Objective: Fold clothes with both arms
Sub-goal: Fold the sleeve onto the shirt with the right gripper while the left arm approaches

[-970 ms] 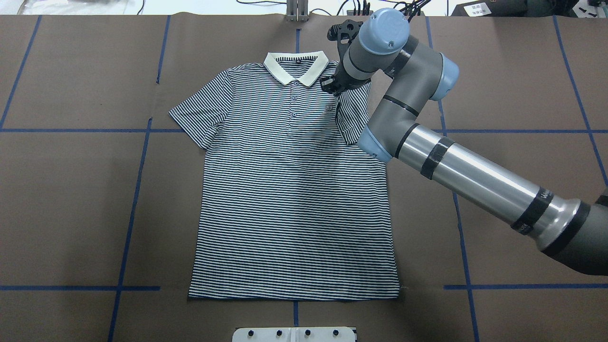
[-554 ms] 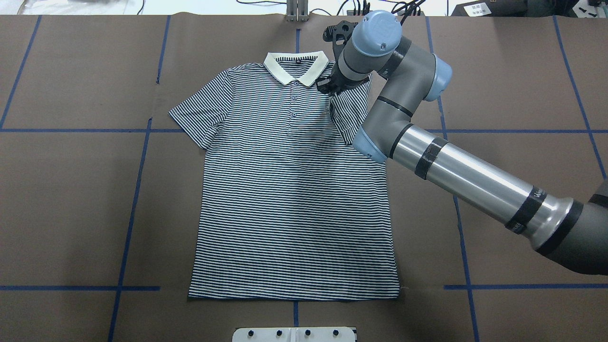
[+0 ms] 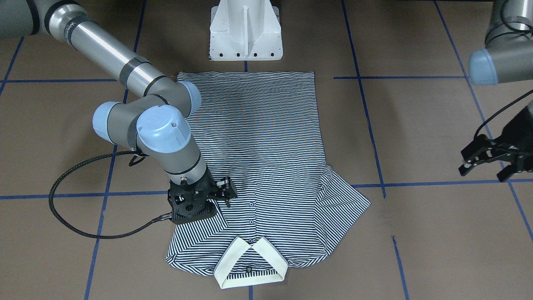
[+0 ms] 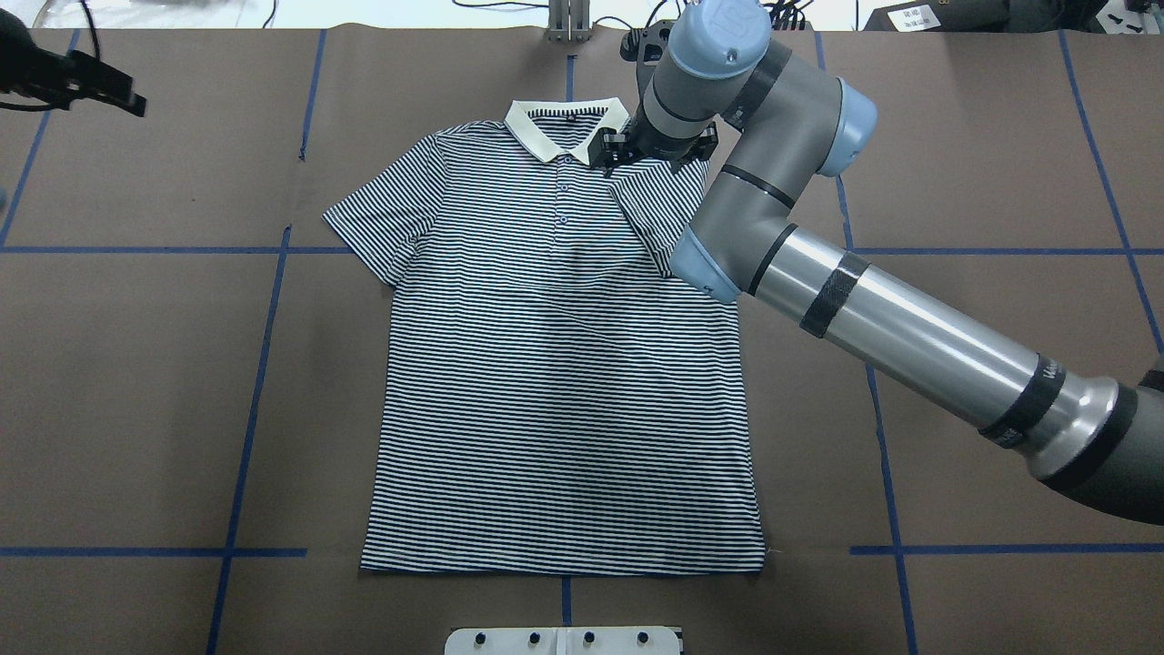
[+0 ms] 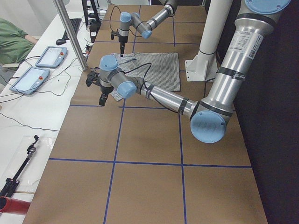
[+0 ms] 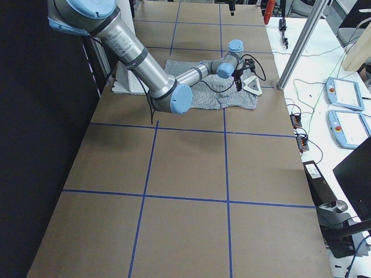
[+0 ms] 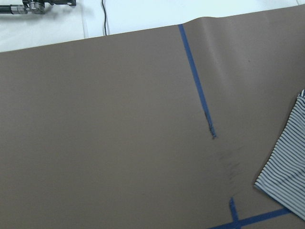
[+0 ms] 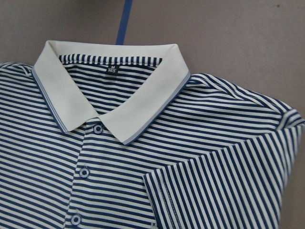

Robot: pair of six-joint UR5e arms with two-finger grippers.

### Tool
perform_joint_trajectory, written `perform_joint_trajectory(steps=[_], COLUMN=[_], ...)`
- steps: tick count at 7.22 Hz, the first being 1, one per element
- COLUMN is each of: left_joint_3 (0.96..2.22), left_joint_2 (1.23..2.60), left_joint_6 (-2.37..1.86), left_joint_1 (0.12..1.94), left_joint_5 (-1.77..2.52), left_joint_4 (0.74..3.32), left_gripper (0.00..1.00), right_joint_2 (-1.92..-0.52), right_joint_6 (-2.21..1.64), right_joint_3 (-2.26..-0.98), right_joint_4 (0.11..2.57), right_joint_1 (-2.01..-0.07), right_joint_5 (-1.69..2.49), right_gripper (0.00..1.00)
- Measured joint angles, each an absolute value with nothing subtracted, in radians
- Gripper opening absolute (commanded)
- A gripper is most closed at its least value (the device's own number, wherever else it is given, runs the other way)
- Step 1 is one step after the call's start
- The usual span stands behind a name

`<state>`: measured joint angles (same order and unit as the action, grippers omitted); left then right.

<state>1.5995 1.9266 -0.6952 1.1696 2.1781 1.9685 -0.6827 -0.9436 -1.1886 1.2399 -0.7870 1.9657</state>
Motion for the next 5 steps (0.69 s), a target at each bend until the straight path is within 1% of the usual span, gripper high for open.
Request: perform_joint_trajectory(steps=[2,3,5], left_joint_3=[1.580,1.537,1.414], left_joint_2=[1.988,2.018,2.059], left_joint_6=[-1.036,-1.124,-1.186], left_joint_1=[0.972,0.910,0.847], left_joint_5=[1.966,1.885,1.791], left_joint_4=[2.022,2.059,2.149], left_gripper=[1.00,1.00,1.00], right_joint_2=[-0.738,-0.778,-0.821], right_joint_6=[-0.935,-0.926,-0.913], right_joint_3=[-1.380,-1.446,-1.494], right_joint_4=[1.476,1.522,1.539], right_joint_1=[-0.841,-0.869,-0.895], right_joint_5=[2.025,2.061,2.100], right_gripper=[1.00,1.00,1.00])
